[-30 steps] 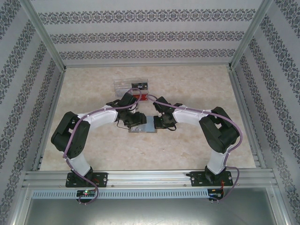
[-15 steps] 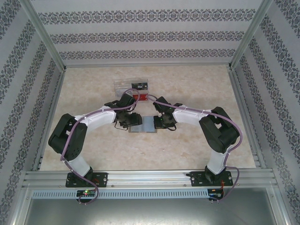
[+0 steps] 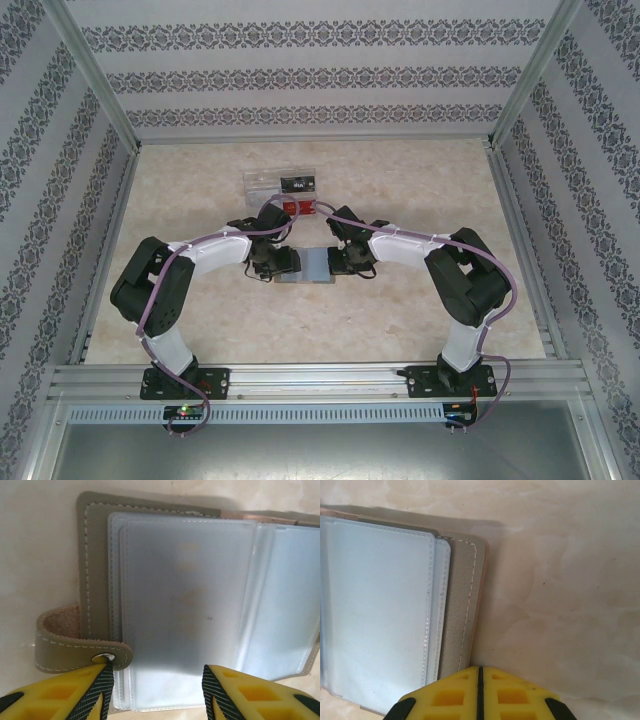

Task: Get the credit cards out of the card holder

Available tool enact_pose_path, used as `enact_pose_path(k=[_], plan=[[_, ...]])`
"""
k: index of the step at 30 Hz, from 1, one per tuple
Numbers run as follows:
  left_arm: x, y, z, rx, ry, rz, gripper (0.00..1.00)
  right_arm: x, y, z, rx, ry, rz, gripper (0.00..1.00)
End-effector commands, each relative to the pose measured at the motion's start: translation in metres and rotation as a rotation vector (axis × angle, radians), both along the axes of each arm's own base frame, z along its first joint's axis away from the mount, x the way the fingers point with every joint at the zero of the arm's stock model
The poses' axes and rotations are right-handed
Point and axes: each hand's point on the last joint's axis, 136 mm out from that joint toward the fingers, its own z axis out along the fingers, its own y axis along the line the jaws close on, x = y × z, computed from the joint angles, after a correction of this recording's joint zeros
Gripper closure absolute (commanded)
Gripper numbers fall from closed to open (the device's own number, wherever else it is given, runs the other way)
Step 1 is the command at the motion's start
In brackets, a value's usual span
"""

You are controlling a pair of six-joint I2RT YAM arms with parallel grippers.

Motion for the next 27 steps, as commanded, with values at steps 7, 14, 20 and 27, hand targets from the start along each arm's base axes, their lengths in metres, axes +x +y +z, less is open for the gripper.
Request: enact_pose_path(k=[7, 14, 20, 27], plan=[[0.01, -0.033, 0.021, -0.156, -0.054, -0.075, 0.49, 0.005, 0.016, -0.005, 0.049, 0.003, 0.007, 1.0], [0.012, -0.044, 0.039, -0.192, -0.097, -0.109, 0.49, 0.005, 0.018, -0.005, 0.051, 0.003, 0.01, 1.0], [0.011, -0.046, 0.038, -0.19, -0.094, -0.116, 0.49, 0.004, 0.019, -0.006, 0.051, 0.007, 0.01, 1.0], [0.007, -0.01, 0.025, -0.015, -0.082, -0.034, 0.49, 0.004, 0.018, -0.005, 0.049, 0.002, 0.009, 1.0]])
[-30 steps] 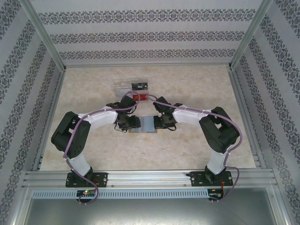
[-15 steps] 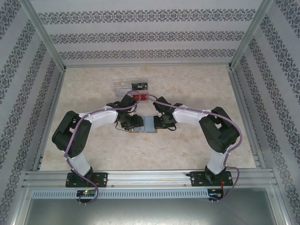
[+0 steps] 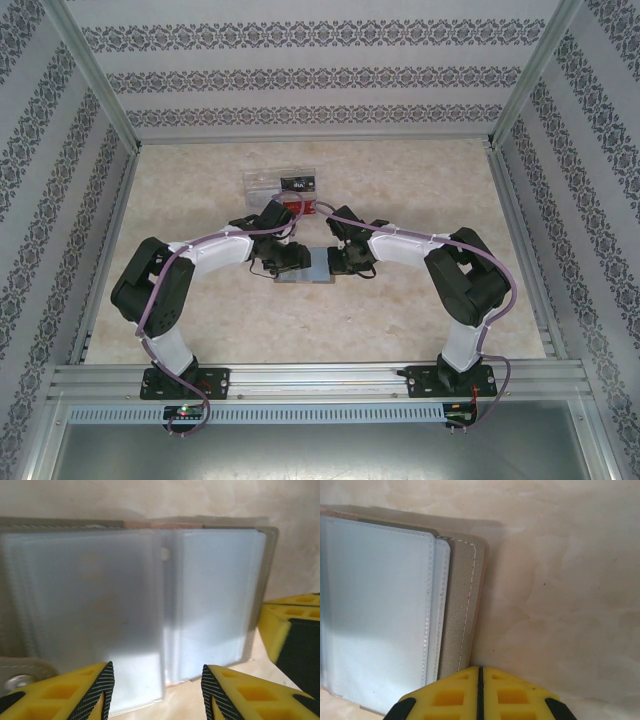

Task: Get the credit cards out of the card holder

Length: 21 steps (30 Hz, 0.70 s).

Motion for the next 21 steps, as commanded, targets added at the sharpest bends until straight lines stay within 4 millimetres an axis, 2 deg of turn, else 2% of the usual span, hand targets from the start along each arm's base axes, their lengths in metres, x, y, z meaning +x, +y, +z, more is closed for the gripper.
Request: enact_pose_path(k=[1, 8, 21], plan=[[-0.003, 0.02, 0.006, 0.102, -0.022, 0.036, 0.49, 0.005, 0.018, -0.005, 0.051, -0.002, 0.008, 1.0], [-0.013, 0.038, -0.009, 0.192, 0.023, 0.058, 0.49, 0.004, 0.018, -0.006, 0.053, -0.001, 0.01, 1.0], [-0.005, 0.021, -0.021, 0.144, 0.056, 0.024, 0.5, 0.004, 0.018, -0.005, 0.052, -0.001, 0.008, 1.0]])
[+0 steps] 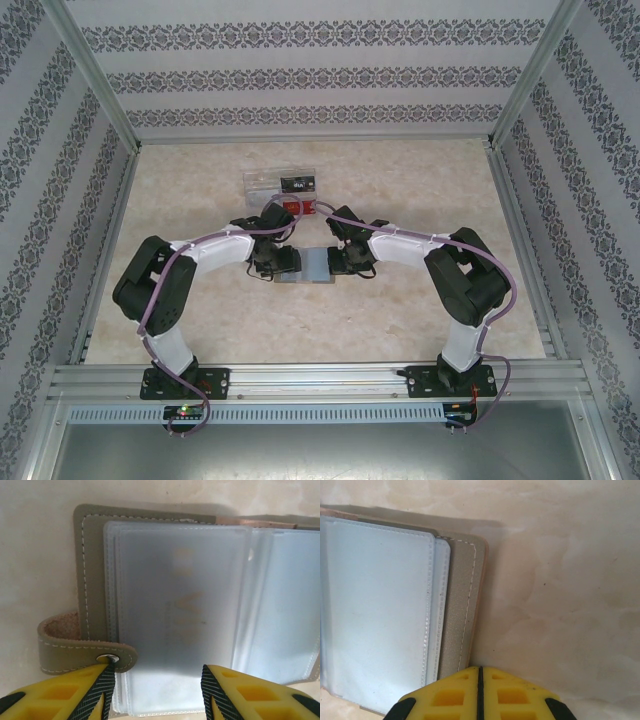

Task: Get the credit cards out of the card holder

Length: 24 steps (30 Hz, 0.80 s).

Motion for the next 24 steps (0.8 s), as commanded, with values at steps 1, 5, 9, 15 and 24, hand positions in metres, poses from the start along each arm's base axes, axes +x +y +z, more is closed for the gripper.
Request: enact_pose_path(k=[1, 5, 9, 15, 24], plan=[[-0.002, -0.006, -0.004, -0.011, 0.028, -0.018, 0.5, 0.004, 0.018, -0.005, 0.051, -0.002, 0.008, 1.0], [-0.002, -0.013, -0.004, -0.043, 0.034, -0.029, 0.5, 0.004, 0.018, -0.007, 0.052, 0.002, 0.008, 1.0], [0.002, -0.028, 0.003, -0.106, 0.017, -0.054, 0.5, 0.004, 0.019, -0.008, 0.053, 0.004, 0.008, 1.0], [0.005, -0.044, 0.011, -0.151, 0.001, -0.093, 0.5, 0.004, 0.018, -0.008, 0.052, 0.005, 0.006, 1.0], [0.007, -0.057, 0.012, -0.171, 0.004, -0.117, 0.5, 0.004, 0.018, -0.008, 0.05, 0.003, 0.006, 1.0]])
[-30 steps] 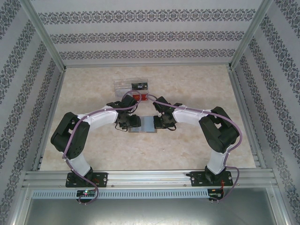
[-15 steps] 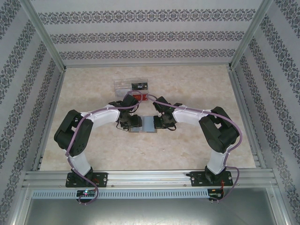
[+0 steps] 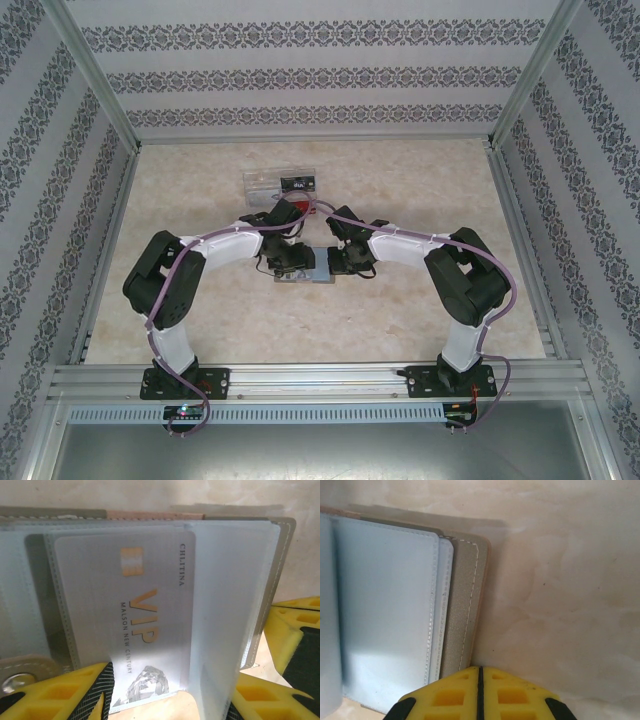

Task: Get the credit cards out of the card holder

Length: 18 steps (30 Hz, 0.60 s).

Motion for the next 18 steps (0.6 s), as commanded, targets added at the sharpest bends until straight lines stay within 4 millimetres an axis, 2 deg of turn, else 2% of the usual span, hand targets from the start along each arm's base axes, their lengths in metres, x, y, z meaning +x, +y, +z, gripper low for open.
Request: enact_pose_path(k=[1, 6, 10, 14, 18], plan=[[0.004, -0.018, 0.004, -0.044, -0.024, -0.044, 0.5, 0.004, 0.018, -0.007, 0.051, 0.002, 0.007, 1.0], [0.007, -0.022, 0.011, -0.046, -0.038, -0.056, 0.49, 0.005, 0.018, -0.007, 0.051, 0.001, 0.006, 1.0], [0.01, -0.025, 0.023, -0.054, -0.064, -0.064, 0.42, 0.007, 0.016, -0.005, 0.054, -0.004, -0.003, 1.0], [0.013, -0.034, 0.035, -0.087, -0.09, -0.087, 0.44, 0.012, 0.011, -0.001, 0.058, -0.017, -0.027, 1.0], [0.013, -0.048, 0.037, -0.132, -0.081, -0.113, 0.47, 0.019, 0.0, 0.008, 0.047, -0.056, -0.056, 1.0]])
